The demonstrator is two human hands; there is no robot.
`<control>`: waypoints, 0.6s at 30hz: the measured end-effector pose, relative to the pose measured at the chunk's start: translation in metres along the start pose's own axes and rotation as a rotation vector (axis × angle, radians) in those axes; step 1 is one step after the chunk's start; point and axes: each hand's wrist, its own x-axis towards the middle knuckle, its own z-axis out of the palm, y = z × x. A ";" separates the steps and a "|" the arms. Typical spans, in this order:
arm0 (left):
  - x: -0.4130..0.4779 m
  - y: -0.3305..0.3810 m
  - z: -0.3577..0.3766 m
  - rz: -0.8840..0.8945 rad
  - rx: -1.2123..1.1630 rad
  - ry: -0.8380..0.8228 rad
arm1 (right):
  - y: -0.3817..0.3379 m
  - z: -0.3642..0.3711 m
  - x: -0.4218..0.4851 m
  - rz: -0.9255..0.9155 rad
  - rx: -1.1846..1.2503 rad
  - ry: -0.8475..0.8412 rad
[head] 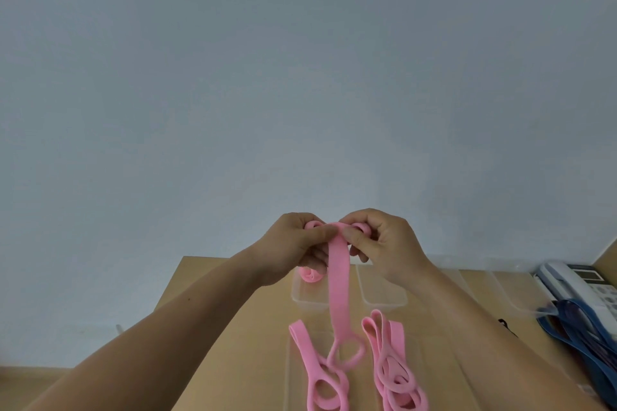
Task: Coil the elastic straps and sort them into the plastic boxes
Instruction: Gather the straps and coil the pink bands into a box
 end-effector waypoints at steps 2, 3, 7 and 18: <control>0.000 0.001 0.001 -0.053 -0.079 -0.047 | 0.002 0.000 -0.001 -0.083 -0.109 0.010; 0.000 0.002 0.002 -0.078 -0.112 -0.048 | 0.003 0.000 -0.002 -0.133 -0.168 0.019; 0.002 0.005 0.007 -0.174 -0.252 0.017 | 0.009 0.000 -0.003 -0.299 -0.332 0.076; -0.003 0.005 0.012 -0.088 -0.250 0.061 | 0.008 -0.005 -0.009 -0.078 -0.024 -0.019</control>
